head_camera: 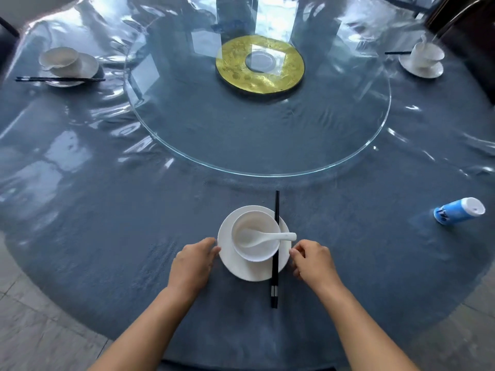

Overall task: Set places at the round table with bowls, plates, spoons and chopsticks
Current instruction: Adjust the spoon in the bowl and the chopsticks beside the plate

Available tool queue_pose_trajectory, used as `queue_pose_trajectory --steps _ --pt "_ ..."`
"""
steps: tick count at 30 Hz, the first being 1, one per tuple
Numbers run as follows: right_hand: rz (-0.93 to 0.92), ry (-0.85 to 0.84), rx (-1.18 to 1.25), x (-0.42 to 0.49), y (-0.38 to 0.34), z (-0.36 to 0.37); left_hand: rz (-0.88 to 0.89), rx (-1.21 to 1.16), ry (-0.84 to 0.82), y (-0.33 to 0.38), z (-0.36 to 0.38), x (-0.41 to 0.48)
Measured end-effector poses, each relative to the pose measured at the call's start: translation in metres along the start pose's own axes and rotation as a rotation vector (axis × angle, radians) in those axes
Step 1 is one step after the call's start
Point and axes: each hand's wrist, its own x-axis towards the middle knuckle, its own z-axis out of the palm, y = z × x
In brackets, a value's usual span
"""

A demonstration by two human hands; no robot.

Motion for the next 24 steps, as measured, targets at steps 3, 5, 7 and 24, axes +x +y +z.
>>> queue_pose_trajectory --steps 3,5,7,24 --pt "-0.035 -0.048 -0.274 -0.023 0.000 -0.011 0.008 0.059 0.034 0.002 -0.013 -0.023" --pt "-0.026 -0.164 -0.375 -0.035 -0.004 -0.018 0.002 0.076 0.044 0.004 -0.019 -0.046" --pt "-0.024 -0.337 -0.403 -0.048 -0.015 -0.022 -0.003 0.117 0.032 0.005 -0.021 -0.074" --pt "-0.893 -0.407 -0.608 -0.194 -0.270 0.196 -0.467 0.197 0.270 -0.223 -0.175 -0.270"
